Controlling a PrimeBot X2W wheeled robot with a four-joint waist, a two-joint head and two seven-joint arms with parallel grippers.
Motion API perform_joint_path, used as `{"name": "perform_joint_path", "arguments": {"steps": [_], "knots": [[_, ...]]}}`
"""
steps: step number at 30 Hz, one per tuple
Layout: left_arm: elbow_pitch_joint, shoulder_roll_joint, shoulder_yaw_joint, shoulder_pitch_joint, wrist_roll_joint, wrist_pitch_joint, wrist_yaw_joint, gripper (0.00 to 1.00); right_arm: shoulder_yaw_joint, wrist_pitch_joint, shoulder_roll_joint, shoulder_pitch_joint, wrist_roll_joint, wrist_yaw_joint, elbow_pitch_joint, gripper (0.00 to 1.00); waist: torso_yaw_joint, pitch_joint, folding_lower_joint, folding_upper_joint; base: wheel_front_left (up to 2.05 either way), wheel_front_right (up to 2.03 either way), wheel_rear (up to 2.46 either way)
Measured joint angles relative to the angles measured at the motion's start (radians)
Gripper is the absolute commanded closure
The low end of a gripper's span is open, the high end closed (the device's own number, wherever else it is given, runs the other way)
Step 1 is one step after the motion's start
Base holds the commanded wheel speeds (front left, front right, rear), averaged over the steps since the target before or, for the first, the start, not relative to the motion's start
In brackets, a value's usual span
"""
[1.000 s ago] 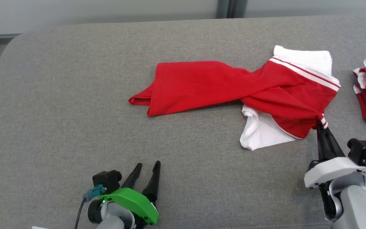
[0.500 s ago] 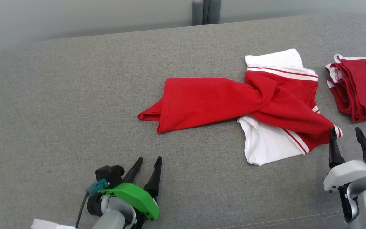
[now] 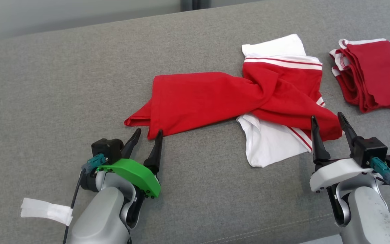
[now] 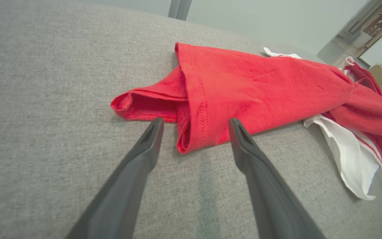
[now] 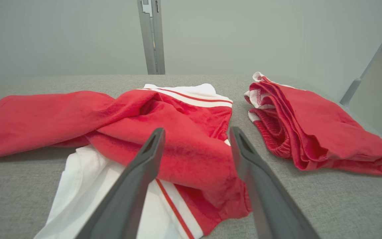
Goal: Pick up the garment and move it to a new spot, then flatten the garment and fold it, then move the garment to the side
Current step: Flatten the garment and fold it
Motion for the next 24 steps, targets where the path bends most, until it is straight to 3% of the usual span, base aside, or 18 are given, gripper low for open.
{"name": "perform_joint_path", "arguments": {"steps": [7, 8, 10, 15, 21, 24], "knots": [[0.036, 0.005, -0.011, -0.025, 0.008, 0.0, 0.0, 0.0, 0.024, 0.0, 0.002, -0.006, 0.015, 0.0, -0.011, 0.0, -0.052, 0.038, 0.0, 0.0, 0.0, 0.0, 0.0], [0.035, 0.005, -0.013, -0.025, 0.008, 0.0, 0.0, 0.3, 0.023, 0.0, 0.002, -0.006, 0.015, 0.0, -0.012, 0.0, -0.057, 0.042, 0.0, 0.0, 0.0, 0.0, 0.0], [0.016, 0.005, -0.013, -0.026, 0.008, 0.0, 0.0, 1.0, 0.021, 0.0, 0.002, -0.005, 0.016, 0.0, -0.015, 0.0, -0.064, 0.048, 0.0, 0.0, 0.0, 0.0, 0.0], [-0.037, 0.014, -0.022, -0.027, 0.024, 0.0, 0.0, 1.0, 0.019, 0.0, 0.003, -0.004, 0.049, 0.0, -0.023, 0.0, -0.064, 0.057, 0.0, 0.0, 0.0, 0.0, 0.0], [-0.216, 0.052, 0.067, -0.13, 0.132, 0.0, 0.0, 1.0, 0.044, 0.0, 0.004, -0.015, 0.061, 0.0, -0.035, 0.0, -0.057, 0.077, 0.0, 0.0, 0.0, 0.0, 0.0], [-0.203, 0.082, 0.1, -0.209, 0.167, 0.0, 0.0, 1.0, 0.076, 0.0, 0.004, -0.031, 0.069, 0.0, -0.034, 0.0, -0.07, 0.087, 0.0, 0.0, 0.0, 0.0, 0.0]]}}
